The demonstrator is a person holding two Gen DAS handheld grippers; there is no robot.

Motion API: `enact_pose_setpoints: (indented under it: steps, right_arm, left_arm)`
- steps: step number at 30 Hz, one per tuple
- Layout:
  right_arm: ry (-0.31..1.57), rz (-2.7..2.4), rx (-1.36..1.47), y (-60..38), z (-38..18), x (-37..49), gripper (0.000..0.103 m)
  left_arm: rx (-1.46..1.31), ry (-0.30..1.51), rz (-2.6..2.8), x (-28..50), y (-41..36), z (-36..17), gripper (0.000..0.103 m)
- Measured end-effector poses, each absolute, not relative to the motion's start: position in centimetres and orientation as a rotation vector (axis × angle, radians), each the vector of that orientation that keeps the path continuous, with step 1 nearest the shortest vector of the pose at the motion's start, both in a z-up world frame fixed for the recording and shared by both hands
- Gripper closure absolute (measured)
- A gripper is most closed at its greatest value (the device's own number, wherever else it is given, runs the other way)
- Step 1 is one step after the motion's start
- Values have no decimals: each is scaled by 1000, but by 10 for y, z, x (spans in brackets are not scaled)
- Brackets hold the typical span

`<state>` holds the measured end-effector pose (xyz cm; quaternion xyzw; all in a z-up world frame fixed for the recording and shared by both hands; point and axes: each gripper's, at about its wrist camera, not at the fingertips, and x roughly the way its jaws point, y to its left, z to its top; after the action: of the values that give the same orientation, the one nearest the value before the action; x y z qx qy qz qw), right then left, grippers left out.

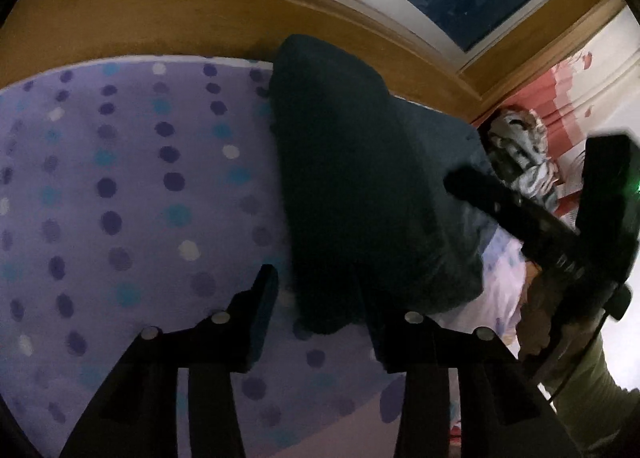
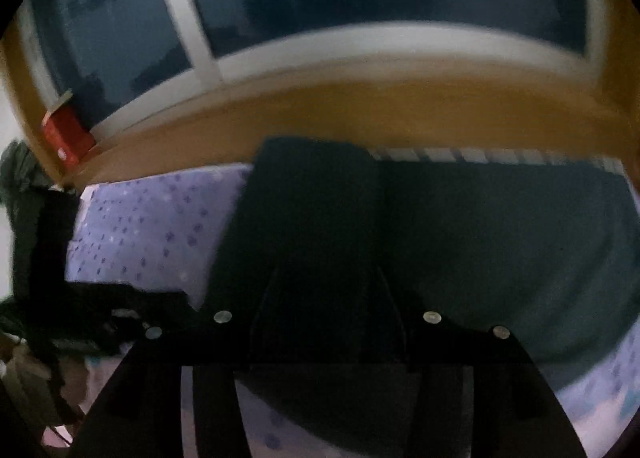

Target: Fold clothes

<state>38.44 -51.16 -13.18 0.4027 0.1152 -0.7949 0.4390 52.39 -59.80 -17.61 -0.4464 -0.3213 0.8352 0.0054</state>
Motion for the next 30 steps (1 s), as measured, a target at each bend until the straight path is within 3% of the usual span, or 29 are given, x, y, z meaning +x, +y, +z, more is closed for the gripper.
enact_pose_setpoints:
  steps: [4,5,7,11,17,24,28,30]
  right_arm:
    - [358,-1909,974,-581,-138,374,54]
    - [386,-1919,988,-592,-145,369,54]
    - [422,-1942,1021,-608,-159,359,54]
    - [365,-1986,1052,-615,-183,341,52]
    - [358,-2057,983,-620,-191,347,47]
    - [246,-2038,919,-569,-156,372,47]
    - [206,-2046,932,-528,-151,392,44]
    - [201,-2063,945,-517,-153,403,44]
  left_arm:
    - [-1346,-1074,2504,511,-603,-189,58]
    - [-1321,-1083,2502,512,-603,-189,61]
    - [-1270,-1098,2505,515,-603,-188,78]
    - [-1255,-1130,2497,528,-601,-182,84]
    - [-1324,-1156,2473,544,-592,-183,84]
    - [-1337,-1129,2549,573,-604,-151,84]
    - [-1239,-1031,2631,553,-619,-128,76]
    - [-1267,-977,2624,507,-608,-129,76]
